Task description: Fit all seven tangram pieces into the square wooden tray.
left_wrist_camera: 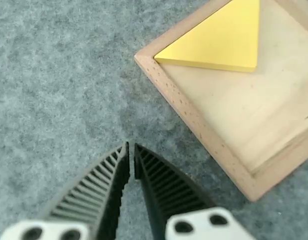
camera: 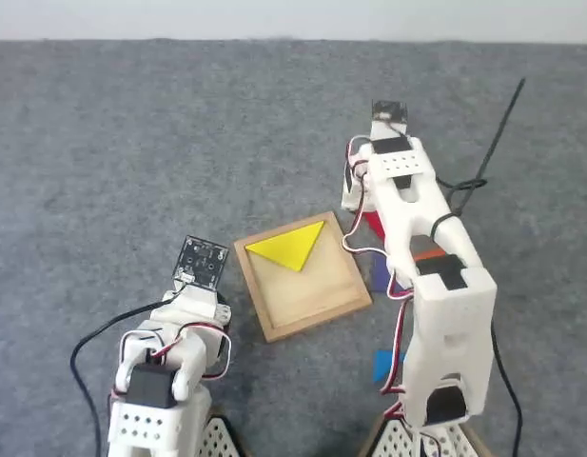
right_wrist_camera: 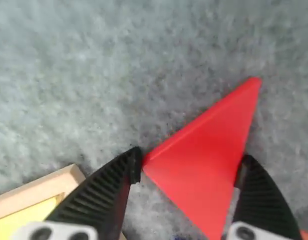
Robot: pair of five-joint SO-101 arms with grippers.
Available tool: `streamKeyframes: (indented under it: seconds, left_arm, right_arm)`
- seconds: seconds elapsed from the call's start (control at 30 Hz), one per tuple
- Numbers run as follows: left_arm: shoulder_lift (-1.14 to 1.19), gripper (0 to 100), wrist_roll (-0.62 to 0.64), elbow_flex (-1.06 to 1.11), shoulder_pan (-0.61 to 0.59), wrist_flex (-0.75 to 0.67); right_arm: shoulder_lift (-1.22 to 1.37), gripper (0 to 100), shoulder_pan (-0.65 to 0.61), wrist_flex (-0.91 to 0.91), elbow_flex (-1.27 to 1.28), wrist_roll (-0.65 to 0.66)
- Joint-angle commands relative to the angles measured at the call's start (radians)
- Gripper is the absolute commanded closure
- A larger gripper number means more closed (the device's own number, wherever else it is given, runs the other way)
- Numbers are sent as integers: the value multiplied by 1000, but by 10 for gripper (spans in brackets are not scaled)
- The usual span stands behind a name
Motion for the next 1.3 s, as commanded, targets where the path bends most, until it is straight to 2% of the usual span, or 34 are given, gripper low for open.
streamKeyframes:
  seconds: [0.0,0.17,0.33,0.63,0.83,0.97,1.27]
  left_arm:
    - [-18,981,-2,-10,-6,5]
    - [-18,981,-2,-10,-6,5]
    - [-18,981,-2,-10,-6,5]
    - [-18,981,-2,-10,-6,5]
    - [-18,981,-2,-10,-6,5]
    - [-18,981,-2,-10,-6,5]
    - [-18,981,-2,-10,-6,5]
  right_arm:
    - [15,696,2,-4,-57,-6]
    - [18,703,2,35,-91,-9]
    - [-1,798,2,54,-95,-5]
    - [-127,785,-7,125,-78,-5]
    - [-208,786,-36,91,20,17]
    - [-318,786,-88,62,126,26]
    - [-561,786,-262,-10,397,140]
